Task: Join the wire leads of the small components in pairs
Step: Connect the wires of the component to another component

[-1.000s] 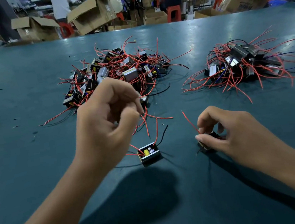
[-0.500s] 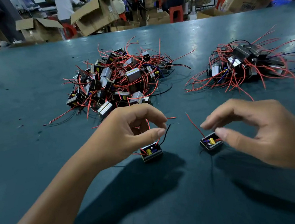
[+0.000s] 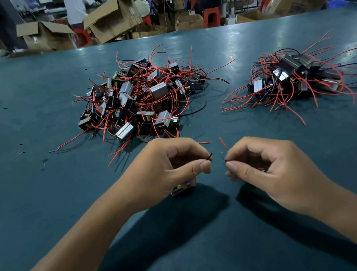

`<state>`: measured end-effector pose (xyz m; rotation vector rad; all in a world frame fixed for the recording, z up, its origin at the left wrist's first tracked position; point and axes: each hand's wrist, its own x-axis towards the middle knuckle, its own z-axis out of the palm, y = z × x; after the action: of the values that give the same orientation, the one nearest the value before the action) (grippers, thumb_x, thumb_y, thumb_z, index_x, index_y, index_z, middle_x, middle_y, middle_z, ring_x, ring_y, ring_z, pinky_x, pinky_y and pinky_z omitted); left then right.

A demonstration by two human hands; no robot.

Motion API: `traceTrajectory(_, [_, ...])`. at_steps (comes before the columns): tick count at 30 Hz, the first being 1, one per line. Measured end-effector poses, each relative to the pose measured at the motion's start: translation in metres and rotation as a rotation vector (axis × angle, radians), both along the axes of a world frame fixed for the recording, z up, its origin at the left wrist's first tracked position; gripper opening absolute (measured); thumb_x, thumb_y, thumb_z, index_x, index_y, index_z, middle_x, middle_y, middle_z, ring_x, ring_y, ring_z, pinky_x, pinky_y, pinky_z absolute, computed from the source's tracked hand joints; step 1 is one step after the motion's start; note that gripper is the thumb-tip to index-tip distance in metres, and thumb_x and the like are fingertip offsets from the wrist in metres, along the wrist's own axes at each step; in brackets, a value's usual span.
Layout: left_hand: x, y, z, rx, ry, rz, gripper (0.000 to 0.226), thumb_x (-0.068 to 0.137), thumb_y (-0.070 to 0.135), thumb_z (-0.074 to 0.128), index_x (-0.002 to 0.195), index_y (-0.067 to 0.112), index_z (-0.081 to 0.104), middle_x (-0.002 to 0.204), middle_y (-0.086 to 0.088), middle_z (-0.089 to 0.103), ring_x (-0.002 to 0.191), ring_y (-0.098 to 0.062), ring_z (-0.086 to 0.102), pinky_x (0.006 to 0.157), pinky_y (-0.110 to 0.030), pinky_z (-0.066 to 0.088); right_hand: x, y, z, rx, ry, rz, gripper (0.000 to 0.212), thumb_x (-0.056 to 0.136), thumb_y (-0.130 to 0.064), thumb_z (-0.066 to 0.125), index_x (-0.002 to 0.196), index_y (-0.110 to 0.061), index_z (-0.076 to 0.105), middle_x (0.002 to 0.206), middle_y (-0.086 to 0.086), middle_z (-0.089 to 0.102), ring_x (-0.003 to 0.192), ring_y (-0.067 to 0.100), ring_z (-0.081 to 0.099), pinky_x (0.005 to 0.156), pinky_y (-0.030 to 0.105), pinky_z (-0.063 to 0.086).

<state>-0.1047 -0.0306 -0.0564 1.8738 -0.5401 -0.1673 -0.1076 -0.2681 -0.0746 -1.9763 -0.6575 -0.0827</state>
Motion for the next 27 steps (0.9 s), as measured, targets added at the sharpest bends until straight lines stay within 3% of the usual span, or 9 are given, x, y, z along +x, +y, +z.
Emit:
traceTrajectory(4, [0.0, -0.009, -0.007, -0.021, -0.026, 0.032, 0.008, 0.093, 0.018, 0.069, 0.091, 0.01, 0.071, 0.078, -0.005, 0.072, 0.062, -0.016, 0.066, 0.061, -0.035, 0.056, 0.0, 0.01, -0.003, 0.151, 0.095, -0.038, 0.004, 0.088, -0.025, 0.065, 0.086, -0.024, 0.068, 0.075, 0.0, 0.072, 0.064, 0.014, 0.068, 0.063, 0.023, 0.054])
traceTrajectory(10, [0.0, -0.018, -0.013, -0.061, -0.032, 0.102, 0.01, 0.092, 0.016, 0.07, 0.086, 0.009, 0.071, 0.076, -0.006, 0.073, 0.061, -0.02, 0.069, 0.061, -0.031, 0.058, 0.0, 0.014, -0.006, 0.259, 0.143, -0.085, 0.012, 0.091, -0.013, 0.067, 0.085, -0.022, 0.071, 0.073, 0.003, 0.071, 0.061, 0.013, 0.065, 0.058, 0.023, 0.053])
traceTrajectory(16, [-0.001, -0.022, -0.014, -0.059, -0.045, 0.132, 0.009, 0.092, 0.014, 0.069, 0.086, 0.007, 0.071, 0.076, -0.007, 0.074, 0.06, -0.021, 0.07, 0.06, -0.036, 0.06, 0.0, 0.017, -0.006, 0.285, 0.153, -0.119, 0.005, 0.086, -0.027, 0.068, 0.085, -0.024, 0.072, 0.072, 0.004, 0.07, 0.06, 0.011, 0.062, 0.057, 0.024, 0.051])
traceTrajectory(27, [-0.003, -0.026, -0.016, -0.043, -0.062, 0.144, 0.008, 0.093, 0.012, 0.069, 0.086, 0.009, 0.071, 0.075, -0.005, 0.074, 0.06, -0.02, 0.07, 0.059, -0.029, 0.058, 0.001, 0.017, -0.009, 0.309, 0.14, -0.124, 0.008, 0.09, -0.017, 0.07, 0.085, -0.023, 0.073, 0.067, -0.002, 0.068, 0.059, 0.006, 0.059, 0.057, 0.017, 0.047])
